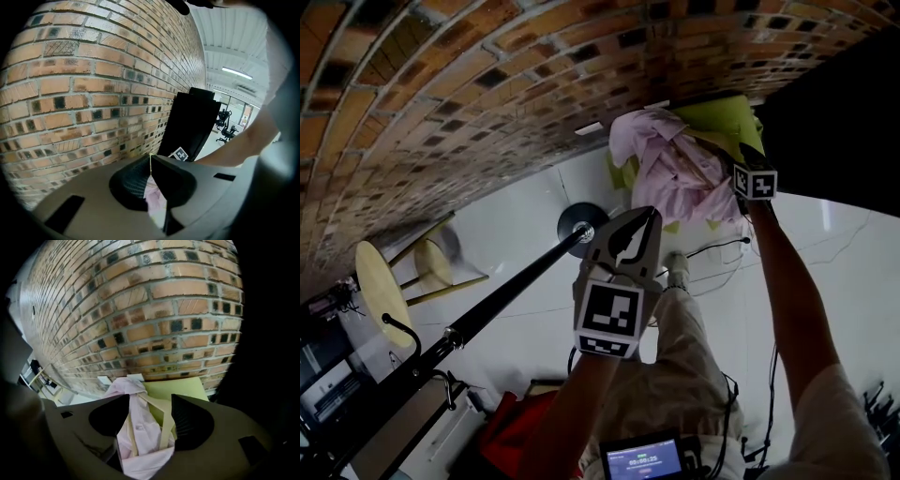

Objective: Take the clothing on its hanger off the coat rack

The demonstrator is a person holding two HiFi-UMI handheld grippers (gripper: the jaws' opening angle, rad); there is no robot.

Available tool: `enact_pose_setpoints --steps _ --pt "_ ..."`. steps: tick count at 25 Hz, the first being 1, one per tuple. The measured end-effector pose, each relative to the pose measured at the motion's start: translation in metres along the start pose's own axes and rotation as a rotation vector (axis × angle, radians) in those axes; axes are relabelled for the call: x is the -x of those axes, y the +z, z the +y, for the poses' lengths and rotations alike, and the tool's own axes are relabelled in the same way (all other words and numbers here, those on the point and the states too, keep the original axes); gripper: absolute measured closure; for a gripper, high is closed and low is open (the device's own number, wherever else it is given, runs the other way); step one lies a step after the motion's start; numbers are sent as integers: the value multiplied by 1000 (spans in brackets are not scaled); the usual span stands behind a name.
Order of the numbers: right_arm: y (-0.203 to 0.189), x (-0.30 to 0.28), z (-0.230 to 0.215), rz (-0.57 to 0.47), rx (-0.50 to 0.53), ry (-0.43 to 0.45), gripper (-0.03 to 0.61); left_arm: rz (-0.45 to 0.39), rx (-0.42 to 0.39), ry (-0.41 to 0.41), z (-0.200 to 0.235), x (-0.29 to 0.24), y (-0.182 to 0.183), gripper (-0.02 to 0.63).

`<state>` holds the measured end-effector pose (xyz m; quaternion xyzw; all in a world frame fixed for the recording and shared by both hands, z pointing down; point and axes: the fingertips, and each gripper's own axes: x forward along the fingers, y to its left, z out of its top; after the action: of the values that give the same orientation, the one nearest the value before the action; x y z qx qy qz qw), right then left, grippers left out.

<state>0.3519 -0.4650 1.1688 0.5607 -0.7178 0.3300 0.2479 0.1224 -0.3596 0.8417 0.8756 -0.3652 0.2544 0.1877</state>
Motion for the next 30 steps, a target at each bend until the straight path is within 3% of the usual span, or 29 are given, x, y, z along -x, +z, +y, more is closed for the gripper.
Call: enact_pose_setpoints --steps 9,20,30 --pt "54 110 31 -85 55 60 307 -35 -19 3 -25 56 47 592" --pt "168 303 107 -256 127 157 333 -112 2 22 -68 156 115 592" --pt "246 453 189 -302 239 270 332 -248 -11 55 -106 267 176 595"
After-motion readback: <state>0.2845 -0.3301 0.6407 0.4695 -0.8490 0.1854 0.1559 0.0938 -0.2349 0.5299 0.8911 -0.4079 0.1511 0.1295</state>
